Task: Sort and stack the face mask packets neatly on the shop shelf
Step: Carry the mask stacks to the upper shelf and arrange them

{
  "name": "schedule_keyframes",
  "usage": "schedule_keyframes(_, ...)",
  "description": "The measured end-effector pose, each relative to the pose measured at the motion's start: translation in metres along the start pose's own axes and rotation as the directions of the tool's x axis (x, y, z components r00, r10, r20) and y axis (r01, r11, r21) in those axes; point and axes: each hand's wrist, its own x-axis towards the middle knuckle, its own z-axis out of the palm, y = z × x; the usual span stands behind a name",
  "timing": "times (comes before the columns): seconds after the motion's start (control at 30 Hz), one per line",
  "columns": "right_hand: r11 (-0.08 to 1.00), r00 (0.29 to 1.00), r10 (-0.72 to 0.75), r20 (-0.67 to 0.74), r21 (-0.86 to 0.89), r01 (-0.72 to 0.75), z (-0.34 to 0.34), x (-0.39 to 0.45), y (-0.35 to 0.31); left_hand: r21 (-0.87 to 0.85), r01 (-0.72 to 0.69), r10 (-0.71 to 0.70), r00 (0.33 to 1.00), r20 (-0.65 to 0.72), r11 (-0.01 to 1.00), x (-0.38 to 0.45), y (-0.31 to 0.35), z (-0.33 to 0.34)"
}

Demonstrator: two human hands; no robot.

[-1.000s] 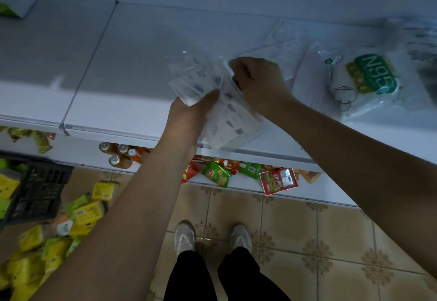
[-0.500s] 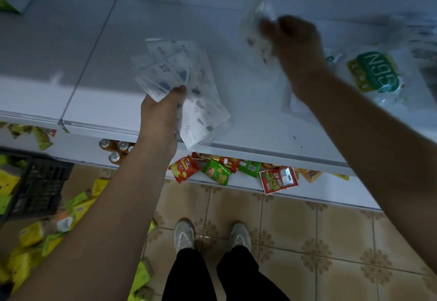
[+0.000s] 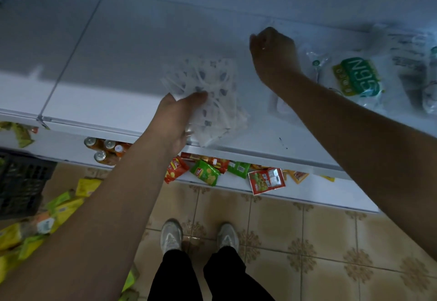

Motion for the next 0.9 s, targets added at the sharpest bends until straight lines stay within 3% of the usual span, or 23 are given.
schedule_keyframes(0.07,0.941,0.999,-0.029,-0.013,-0.339,0.023,-0.006,0.014,0.024,-0.024,0.002,-0.001,1.0,0.018,1.0,-0.001,-0.004,-0.002)
schedule_keyframes(0.2,0.859,0.988,-0.149,-0.036,-0.499,0.111,-0.006,0.022,0.035,-0.037,-0.047,0.047,0.999,-0.004,0.998,-0.005,-0.007,0.001)
schedule_keyframes(0.3,0.927,0.967,-0.247,-0.064,-0.305,0.217,-0.009,0.014,0.015,-0.046,-0.082,0.08,0.995,-0.051,0.996,-0.008,-0.007,0.001)
schedule_keyframes(0.37,0.977,0.955,-0.192,-0.226,0.051,0.208,-0.018,0.007,0.0,-0.059,-0.093,0.086,0.99,-0.116,0.994,-0.012,-0.005,-0.001)
schedule_keyframes(0.43,0.871,0.966,0.039,-0.255,0.483,0.092,-0.028,-0.005,-0.014,-0.087,-0.113,0.098,0.982,-0.164,0.99,-0.015,-0.004,-0.006)
schedule_keyframes(0.5,0.633,0.978,0.194,-0.076,0.772,-0.066,-0.036,-0.022,-0.025,-0.112,-0.129,0.107,0.977,-0.183,0.985,-0.017,-0.002,-0.006)
schedule_keyframes(0.53,0.582,0.978,0.207,0.003,0.803,-0.125,-0.038,-0.031,-0.028,-0.116,-0.132,0.109,0.976,-0.186,0.984,-0.019,-0.001,-0.005)
schedule_keyframes(0.63,0.679,0.979,0.179,0.1,0.707,-0.196,-0.037,-0.063,-0.03,-0.114,-0.128,0.113,0.985,-0.129,0.985,-0.027,0.006,0.01)
schedule_keyframes(0.73,0.728,0.976,0.207,0.064,0.657,-0.197,-0.039,-0.082,-0.024,-0.213,-0.049,0.065,0.996,0.068,0.976,-0.037,0.015,0.032)
schedule_keyframes(0.8,0.784,0.978,0.203,0.044,0.591,-0.189,-0.046,-0.093,-0.021,-0.143,-0.111,0.137,0.973,0.187,0.984,-0.041,0.016,0.043)
schedule_keyframes(0.9,0.871,0.993,0.117,-0.032,0.483,-0.087,-0.062,-0.113,-0.007,-0.012,-0.224,0.219,0.94,0.26,0.974,-0.043,0.008,0.062)
